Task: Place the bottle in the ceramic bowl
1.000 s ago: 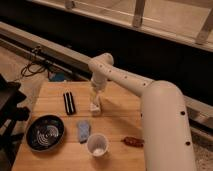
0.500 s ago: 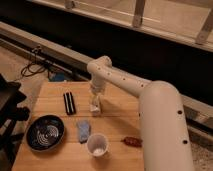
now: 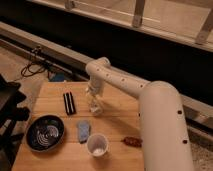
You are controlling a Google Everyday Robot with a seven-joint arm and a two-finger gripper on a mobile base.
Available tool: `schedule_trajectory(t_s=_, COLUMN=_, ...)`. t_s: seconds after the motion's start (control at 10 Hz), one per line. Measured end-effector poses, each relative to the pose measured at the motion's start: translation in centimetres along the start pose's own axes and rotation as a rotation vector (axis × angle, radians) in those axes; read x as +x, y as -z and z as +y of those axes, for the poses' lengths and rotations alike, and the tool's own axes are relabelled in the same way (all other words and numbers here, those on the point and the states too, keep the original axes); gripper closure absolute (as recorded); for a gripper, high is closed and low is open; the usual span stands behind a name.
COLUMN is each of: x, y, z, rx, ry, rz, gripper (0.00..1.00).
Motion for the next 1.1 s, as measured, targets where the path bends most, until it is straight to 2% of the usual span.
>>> schedule_trajectory(t_s=0.2, x=0.0, y=-0.4, z=0.5, rx=-0.007, ry=0.01, rz=0.013, gripper=0.35)
schedule_trajectory(t_s=0.6, x=-0.1, y=-0.1, z=1.3, rx=-0.025, ry=0.037, rz=0.011, gripper=0.35)
schedule_trajectory(t_s=1.1, x=0.7, y=-3.6, z=0.6, rx=-0.067, ry=0.029, rz=0.11, gripper=0.35)
